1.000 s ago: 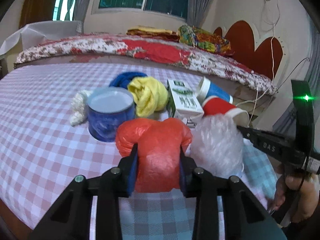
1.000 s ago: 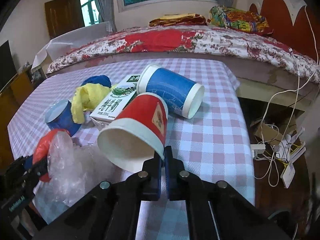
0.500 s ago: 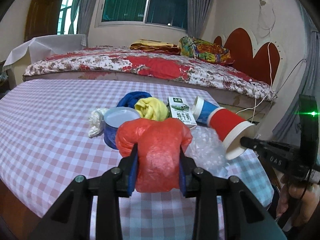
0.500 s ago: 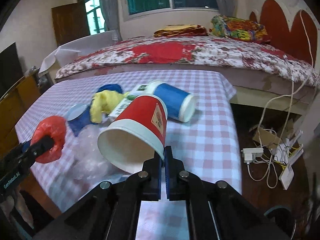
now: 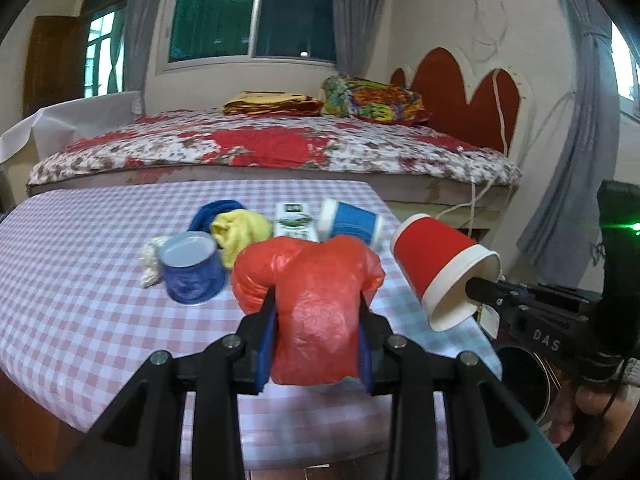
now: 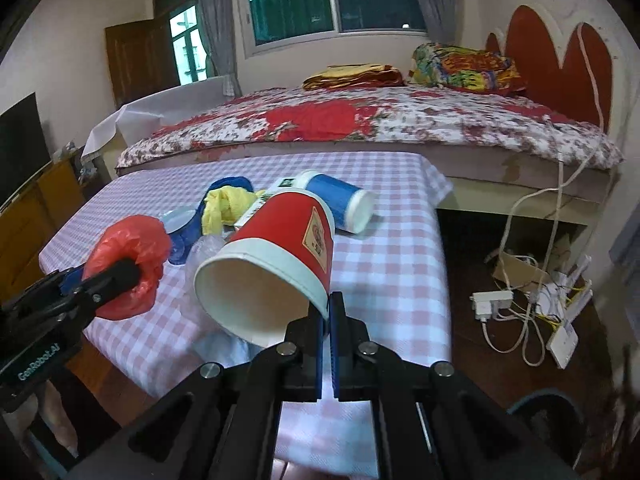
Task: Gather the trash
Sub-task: 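Carry the red bag and red cup with both tools over the trash bin, then open both tools to drop the bag and cup into the bin, then move both open tools back toward the table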
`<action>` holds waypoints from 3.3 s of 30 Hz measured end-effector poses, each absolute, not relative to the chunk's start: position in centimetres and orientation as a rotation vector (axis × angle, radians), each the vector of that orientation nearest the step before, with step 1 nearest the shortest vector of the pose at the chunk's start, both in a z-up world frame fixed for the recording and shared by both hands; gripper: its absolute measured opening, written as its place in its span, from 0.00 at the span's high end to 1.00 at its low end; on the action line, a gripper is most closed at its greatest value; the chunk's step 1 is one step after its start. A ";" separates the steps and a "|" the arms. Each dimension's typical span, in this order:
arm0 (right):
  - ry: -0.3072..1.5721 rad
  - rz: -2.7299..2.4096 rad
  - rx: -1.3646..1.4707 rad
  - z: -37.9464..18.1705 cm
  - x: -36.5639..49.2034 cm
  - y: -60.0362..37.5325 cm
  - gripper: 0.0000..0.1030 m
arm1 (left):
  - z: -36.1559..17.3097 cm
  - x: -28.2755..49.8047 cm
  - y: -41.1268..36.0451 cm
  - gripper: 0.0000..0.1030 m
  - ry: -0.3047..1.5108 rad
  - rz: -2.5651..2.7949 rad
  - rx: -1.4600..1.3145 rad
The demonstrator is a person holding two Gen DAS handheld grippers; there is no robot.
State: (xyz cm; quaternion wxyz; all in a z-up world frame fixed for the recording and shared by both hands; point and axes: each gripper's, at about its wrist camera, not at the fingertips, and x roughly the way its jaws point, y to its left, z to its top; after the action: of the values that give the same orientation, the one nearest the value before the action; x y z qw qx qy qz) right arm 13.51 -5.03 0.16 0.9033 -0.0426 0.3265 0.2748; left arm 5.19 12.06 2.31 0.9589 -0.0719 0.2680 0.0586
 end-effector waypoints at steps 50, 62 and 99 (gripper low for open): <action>0.892 -0.026 0.102 -8.8 9.7 -36.2 0.97 | -4.8 11.4 -15.3 0.66 0.770 -0.513 0.113; 1.048 -0.084 0.133 -15.3 11.6 -39.8 0.97 | -9.9 14.1 -20.5 0.66 0.924 -0.612 0.165; 0.912 -0.140 0.116 -10.1 12.2 -37.8 0.00 | -3.0 11.5 -12.8 0.04 0.735 -0.361 0.085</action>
State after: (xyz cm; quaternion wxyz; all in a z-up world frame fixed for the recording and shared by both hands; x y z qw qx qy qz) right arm 12.19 -37.76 -10.10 0.8939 0.0558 0.4396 -0.0675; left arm 11.53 -12.82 -2.99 0.9164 0.0413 0.3573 -0.1754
